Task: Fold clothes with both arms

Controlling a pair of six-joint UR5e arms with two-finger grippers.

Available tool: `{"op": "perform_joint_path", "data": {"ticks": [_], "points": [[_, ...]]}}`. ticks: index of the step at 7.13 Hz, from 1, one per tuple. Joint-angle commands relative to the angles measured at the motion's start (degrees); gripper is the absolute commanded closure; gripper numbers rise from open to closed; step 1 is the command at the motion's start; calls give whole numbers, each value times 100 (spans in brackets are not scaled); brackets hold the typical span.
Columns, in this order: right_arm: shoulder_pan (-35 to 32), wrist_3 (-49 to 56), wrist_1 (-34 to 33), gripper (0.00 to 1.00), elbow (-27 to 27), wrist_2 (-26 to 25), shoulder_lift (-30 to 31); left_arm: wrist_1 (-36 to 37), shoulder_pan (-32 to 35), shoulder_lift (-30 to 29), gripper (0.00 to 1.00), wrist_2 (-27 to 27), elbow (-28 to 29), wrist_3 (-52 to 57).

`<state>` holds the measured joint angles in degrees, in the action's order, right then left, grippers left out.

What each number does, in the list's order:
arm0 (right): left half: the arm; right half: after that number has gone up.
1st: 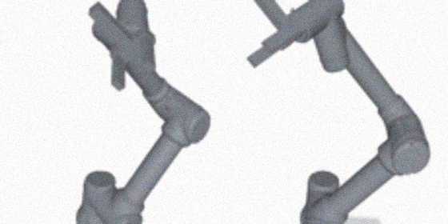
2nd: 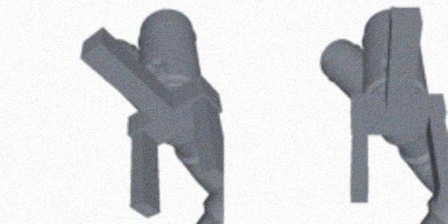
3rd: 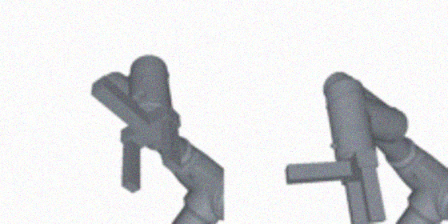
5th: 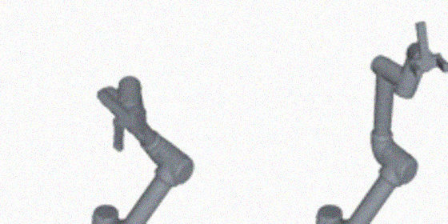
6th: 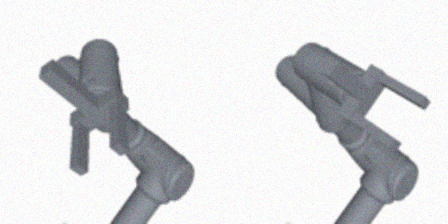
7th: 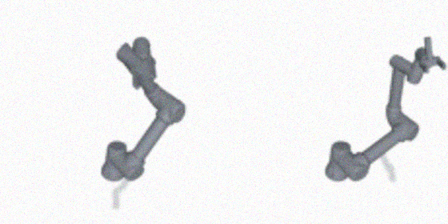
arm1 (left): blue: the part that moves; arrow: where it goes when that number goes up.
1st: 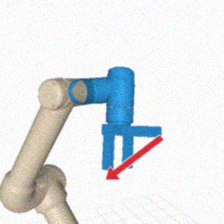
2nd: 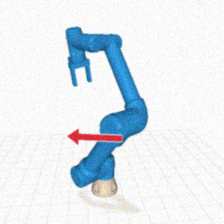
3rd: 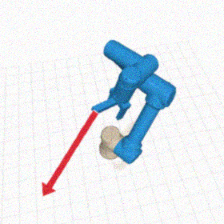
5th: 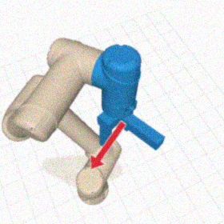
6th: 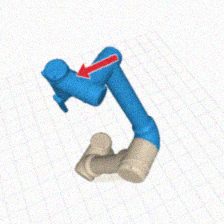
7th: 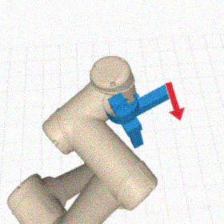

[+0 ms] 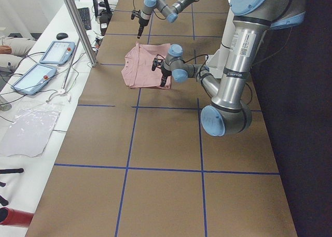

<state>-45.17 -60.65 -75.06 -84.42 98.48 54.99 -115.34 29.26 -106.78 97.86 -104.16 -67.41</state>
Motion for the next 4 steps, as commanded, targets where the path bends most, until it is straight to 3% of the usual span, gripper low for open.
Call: {"op": "perform_joint_path", "data": {"ticks": [1, 4], "points": [[0, -8, 0, 0, -22, -4, 3, 11, -271, -18, 38, -171, 115, -272], [0, -17, 0, 0, -101, 4, 3, 3, -280, -202, 39, -171, 440, -255]]}}
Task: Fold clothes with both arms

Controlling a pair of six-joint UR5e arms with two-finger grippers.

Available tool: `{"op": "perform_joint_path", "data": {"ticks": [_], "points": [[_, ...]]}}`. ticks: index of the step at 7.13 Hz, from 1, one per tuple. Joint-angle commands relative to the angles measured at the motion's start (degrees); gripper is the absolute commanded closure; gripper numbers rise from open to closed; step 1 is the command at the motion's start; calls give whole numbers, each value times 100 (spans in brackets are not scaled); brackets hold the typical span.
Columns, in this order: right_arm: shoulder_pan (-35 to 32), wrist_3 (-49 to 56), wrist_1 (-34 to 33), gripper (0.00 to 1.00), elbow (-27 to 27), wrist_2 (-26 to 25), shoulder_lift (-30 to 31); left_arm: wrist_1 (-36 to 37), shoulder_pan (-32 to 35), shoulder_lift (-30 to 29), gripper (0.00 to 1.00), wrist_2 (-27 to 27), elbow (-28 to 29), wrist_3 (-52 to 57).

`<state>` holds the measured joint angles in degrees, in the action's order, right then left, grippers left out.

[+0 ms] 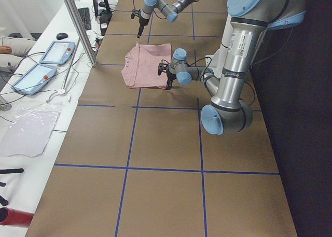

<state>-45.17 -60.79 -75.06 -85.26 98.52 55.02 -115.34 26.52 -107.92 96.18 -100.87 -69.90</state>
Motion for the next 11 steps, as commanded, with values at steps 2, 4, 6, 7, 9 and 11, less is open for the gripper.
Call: {"op": "perform_joint_path", "data": {"ticks": [2, 4, 6, 7, 9, 11], "points": [[-9, -3, 0, 0, -17, -8, 9, 3, 2, -98, 86, 6, 59, -15], [-9, -47, 0, 0, -34, -17, 18, 3, 11, -54, 100, -2, 6, 11], [0, -65, 9, 0, -60, -34, 53, 20, 133, 16, 100, 15, -177, 325], [0, -65, 9, 0, -61, -43, 53, 21, 325, 269, 100, -2, -344, 954], [9, -73, 0, 0, -52, -52, 53, -32, 1324, 201, 100, 6, 160, 2159], [26, -91, 0, 0, -52, -61, 53, -58, 2029, -786, 100, 6, 1519, 2760]]}}
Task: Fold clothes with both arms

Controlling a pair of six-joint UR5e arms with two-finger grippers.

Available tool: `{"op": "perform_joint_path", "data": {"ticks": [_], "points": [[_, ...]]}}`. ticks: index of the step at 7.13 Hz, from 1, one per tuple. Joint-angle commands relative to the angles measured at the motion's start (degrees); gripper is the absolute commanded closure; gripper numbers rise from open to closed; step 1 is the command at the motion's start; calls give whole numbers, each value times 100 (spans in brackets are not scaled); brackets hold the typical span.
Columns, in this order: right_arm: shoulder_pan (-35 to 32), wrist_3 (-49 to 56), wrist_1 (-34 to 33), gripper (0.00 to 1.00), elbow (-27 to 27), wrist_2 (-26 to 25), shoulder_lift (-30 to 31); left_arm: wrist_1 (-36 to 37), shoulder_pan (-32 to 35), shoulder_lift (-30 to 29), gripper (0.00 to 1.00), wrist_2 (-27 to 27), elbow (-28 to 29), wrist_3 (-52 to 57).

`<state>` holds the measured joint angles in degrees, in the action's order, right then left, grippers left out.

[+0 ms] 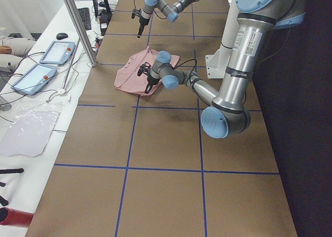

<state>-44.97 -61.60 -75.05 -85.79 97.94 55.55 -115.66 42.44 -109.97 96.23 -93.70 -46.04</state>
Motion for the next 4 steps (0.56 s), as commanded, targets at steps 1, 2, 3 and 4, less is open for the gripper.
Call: {"op": "perform_joint_path", "data": {"ticks": [1, 2, 3, 4], "points": [[15, -18, -1, 0, 1, -3, -9, -444, 693, -1074, 100, 1, 1671, 498], [6, -19, 8, 0, 1, -3, -9, -979, 905, -1540, 100, 1, 2637, 760], [15, -10, 8, 0, 1, -3, -26, -1385, 1037, -2049, 100, -7, 3569, 815], [15, -10, 8, 0, 1, -3, -52, -1693, 1091, -2655, 100, -94, 4448, 816]]}}
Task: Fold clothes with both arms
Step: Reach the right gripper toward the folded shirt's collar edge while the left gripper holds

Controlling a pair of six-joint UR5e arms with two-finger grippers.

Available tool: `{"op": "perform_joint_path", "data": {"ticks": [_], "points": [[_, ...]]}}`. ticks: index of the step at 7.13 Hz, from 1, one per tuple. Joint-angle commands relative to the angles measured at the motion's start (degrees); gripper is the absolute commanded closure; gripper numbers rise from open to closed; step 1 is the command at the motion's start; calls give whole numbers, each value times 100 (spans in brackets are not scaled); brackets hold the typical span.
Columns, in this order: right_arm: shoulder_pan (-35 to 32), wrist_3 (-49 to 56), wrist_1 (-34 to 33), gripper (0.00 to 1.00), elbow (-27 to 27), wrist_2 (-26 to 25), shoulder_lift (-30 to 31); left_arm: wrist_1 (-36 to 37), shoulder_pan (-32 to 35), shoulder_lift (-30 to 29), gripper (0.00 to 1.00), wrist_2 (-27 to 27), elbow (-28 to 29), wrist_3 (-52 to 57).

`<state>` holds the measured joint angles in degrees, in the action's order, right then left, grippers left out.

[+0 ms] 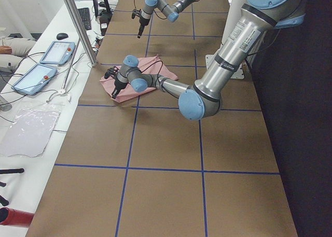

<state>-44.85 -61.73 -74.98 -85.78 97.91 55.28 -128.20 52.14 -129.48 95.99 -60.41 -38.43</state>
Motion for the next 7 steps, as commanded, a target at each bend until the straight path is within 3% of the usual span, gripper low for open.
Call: {"op": "perform_joint_path", "data": {"ticks": [1, 2, 3, 4, 6, 7], "points": [[11, -6, 1, 0, 0, 0, -35, -765, 138, -806, 100, -219, 1459, 46], [29, -41, 19, 0, 9, 0, -70, -925, 156, -589, 2, -203, 1358, 64], [125, -642, 27, 1, 35, 0, -192, -987, 199, -405, 0, 40, 913, 125], [256, -1100, -25, 4, 175, 0, -507, -1014, 330, -333, 0, 678, 717, 134], [599, -1839, -8, 14, 979, 0, -1270, -988, 332, 88, 0, 720, 49, 117], [783, -1930, -34, 17, 1437, 0, -1649, -997, 332, 98, 0, 720, 38, 99]]}}
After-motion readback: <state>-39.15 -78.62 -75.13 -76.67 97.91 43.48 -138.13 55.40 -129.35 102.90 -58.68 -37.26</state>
